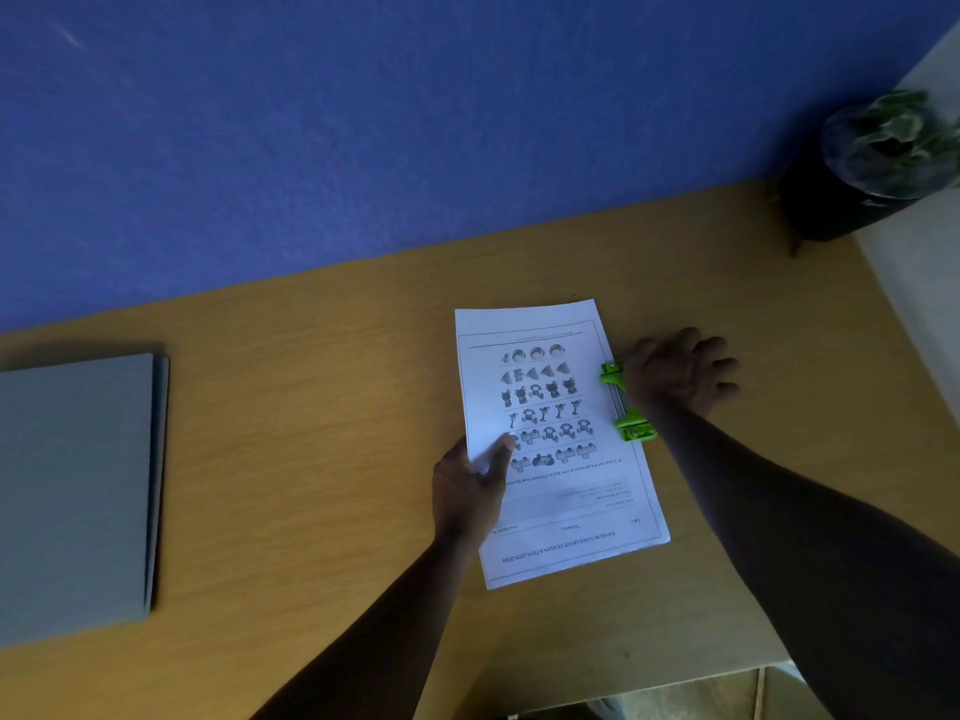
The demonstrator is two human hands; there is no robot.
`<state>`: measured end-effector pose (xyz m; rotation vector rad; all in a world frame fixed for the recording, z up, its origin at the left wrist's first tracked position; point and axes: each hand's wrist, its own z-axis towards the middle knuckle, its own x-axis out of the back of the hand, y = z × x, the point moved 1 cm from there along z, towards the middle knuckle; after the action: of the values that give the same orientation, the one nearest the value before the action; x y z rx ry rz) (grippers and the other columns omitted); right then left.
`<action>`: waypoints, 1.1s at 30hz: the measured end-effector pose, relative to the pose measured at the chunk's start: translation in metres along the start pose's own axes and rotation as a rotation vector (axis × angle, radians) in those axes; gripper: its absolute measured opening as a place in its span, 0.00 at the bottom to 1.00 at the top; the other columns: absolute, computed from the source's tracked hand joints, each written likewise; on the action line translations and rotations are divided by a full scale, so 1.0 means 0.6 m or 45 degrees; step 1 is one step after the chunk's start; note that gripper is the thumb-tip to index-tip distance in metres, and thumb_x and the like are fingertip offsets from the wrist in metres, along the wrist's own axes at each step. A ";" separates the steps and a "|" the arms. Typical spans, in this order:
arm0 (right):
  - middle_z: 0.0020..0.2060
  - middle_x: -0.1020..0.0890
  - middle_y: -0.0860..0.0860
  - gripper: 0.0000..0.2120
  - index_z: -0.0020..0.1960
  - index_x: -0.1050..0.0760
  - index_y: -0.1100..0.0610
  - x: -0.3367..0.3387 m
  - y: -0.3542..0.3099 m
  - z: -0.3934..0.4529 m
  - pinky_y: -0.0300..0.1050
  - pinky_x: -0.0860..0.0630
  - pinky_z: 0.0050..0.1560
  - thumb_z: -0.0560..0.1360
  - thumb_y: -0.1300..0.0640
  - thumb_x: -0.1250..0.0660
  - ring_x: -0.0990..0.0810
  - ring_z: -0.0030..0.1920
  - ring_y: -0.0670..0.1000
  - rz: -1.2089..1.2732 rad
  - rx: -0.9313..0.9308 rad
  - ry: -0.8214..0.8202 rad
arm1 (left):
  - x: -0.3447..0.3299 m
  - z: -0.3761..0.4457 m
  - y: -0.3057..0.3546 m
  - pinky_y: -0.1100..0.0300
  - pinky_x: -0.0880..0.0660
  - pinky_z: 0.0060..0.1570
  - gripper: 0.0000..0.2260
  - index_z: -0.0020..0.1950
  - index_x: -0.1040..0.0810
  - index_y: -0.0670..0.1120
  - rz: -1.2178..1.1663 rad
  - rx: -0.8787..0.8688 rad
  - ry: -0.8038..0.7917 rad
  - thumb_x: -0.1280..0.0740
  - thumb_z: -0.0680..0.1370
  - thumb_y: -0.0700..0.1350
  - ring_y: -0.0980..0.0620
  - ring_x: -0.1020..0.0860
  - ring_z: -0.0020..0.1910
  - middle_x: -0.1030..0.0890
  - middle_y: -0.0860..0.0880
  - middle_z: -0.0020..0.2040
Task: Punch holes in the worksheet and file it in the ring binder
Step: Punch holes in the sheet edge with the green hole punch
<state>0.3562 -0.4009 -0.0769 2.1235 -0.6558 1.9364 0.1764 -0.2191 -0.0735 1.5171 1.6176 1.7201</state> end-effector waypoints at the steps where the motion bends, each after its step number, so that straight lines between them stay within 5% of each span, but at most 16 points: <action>1: 0.61 0.29 0.64 0.27 0.61 0.30 0.63 0.001 -0.001 0.000 0.61 0.34 0.58 0.72 0.45 0.46 0.31 0.60 0.65 0.001 -0.008 -0.002 | 0.001 -0.001 0.003 0.74 0.24 0.46 0.11 0.58 0.19 0.49 -0.002 -0.006 -0.003 0.30 0.78 0.51 0.66 0.19 0.50 0.16 0.58 0.53; 11: 0.65 0.32 0.64 0.30 0.64 0.31 0.63 0.004 -0.001 0.000 0.61 0.35 0.61 0.73 0.42 0.47 0.33 0.63 0.66 0.054 -0.081 -0.072 | 0.001 -0.002 0.005 0.78 0.27 0.42 0.12 0.59 0.20 0.48 -0.006 -0.012 -0.024 0.30 0.78 0.50 0.72 0.21 0.48 0.17 0.58 0.54; 16: 0.69 0.35 0.64 0.35 0.68 0.34 0.62 0.005 -0.003 0.001 0.62 0.36 0.63 0.73 0.37 0.47 0.36 0.66 0.66 0.057 -0.089 -0.131 | 0.002 -0.004 -0.007 0.67 0.20 0.47 0.16 0.62 0.19 0.48 -0.011 0.017 -0.023 0.30 0.78 0.54 0.63 0.18 0.51 0.16 0.57 0.56; 25: 0.75 0.44 0.62 0.41 0.73 0.40 0.60 0.012 -0.007 0.005 0.63 0.44 0.67 0.73 0.30 0.48 0.44 0.72 0.66 0.069 -0.131 -0.274 | 0.010 -0.008 -0.010 0.71 0.23 0.42 0.16 0.58 0.18 0.46 -0.031 0.036 0.008 0.30 0.77 0.55 0.55 0.16 0.47 0.14 0.52 0.50; 33: 0.72 0.40 0.62 0.41 0.71 0.37 0.60 0.020 -0.003 0.012 0.61 0.42 0.66 0.73 0.29 0.49 0.40 0.70 0.64 0.116 -0.159 -0.293 | 0.045 -0.012 -0.012 0.75 0.25 0.44 0.13 0.60 0.19 0.47 -0.119 0.019 0.057 0.28 0.77 0.50 0.66 0.19 0.52 0.16 0.56 0.53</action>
<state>0.3643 -0.4046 -0.0661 2.2931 -0.9053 1.6573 0.1571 -0.1986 -0.0660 1.3952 1.6993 1.7071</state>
